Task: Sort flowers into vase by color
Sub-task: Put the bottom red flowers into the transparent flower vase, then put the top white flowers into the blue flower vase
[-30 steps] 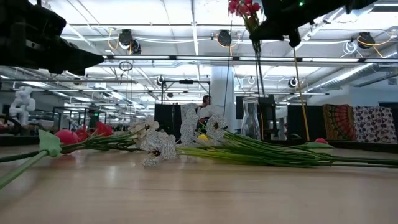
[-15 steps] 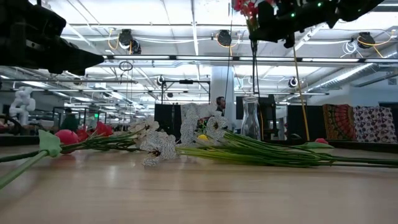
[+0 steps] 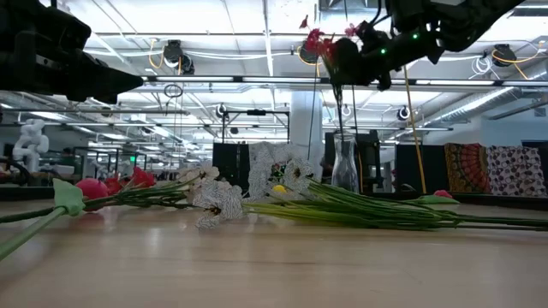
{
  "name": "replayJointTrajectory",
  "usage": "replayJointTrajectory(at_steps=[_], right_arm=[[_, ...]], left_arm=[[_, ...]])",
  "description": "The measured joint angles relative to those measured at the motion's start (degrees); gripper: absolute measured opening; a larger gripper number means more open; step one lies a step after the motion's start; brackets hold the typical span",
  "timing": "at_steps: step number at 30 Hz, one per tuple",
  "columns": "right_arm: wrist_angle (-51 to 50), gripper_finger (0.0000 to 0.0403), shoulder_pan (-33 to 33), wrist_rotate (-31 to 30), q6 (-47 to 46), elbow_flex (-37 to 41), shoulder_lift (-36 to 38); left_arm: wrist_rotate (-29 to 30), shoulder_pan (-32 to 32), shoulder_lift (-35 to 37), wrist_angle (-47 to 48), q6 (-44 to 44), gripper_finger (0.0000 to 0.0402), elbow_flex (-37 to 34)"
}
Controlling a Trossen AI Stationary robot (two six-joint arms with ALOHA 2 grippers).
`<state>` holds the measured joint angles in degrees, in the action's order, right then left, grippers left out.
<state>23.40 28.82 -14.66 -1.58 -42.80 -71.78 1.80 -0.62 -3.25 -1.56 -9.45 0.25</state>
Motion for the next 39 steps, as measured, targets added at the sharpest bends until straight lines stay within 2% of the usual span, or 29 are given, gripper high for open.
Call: replayJointTrajectory(at_steps=[6, 14, 23, 32, 36, 39], right_arm=[[0.34, 0.0004, 0.73, -0.19, -2.38, 2.51, -1.65], [-0.06, 0.0036, 0.74, -0.26, -4.65, 5.03, -2.23], [-5.86, 0.0107, 0.72, 0.05, -7.23, 5.13, -2.13], [-15.07, 0.0195, 0.72, 0.05, -7.85, 5.13, 3.38], [-22.25, 0.0217, 0.63, 1.46, -8.12, 5.13, 8.06], [-27.75, 0.0223, 0.63, 4.09, -11.76, 5.13, 11.94]], left_arm=[[0.0, 0.0, 0.0, 0.0, 0.01, 0.0014, 0.01], [0.0, 0.0, 0.0, 0.0, 0.02, 0.0014, 0.02], [0.0, 0.0, 0.0, 0.0, 0.02, 0.0014, 0.0], [0.0, 0.0, 0.0, 0.0, 0.02, 0.0014, 0.0], [0.0, 0.0, 0.0, 0.0, 0.0, 0.0014, 0.0], [0.0, 0.0, 0.0, 0.0, 0.01, 0.0014, 0.02]])
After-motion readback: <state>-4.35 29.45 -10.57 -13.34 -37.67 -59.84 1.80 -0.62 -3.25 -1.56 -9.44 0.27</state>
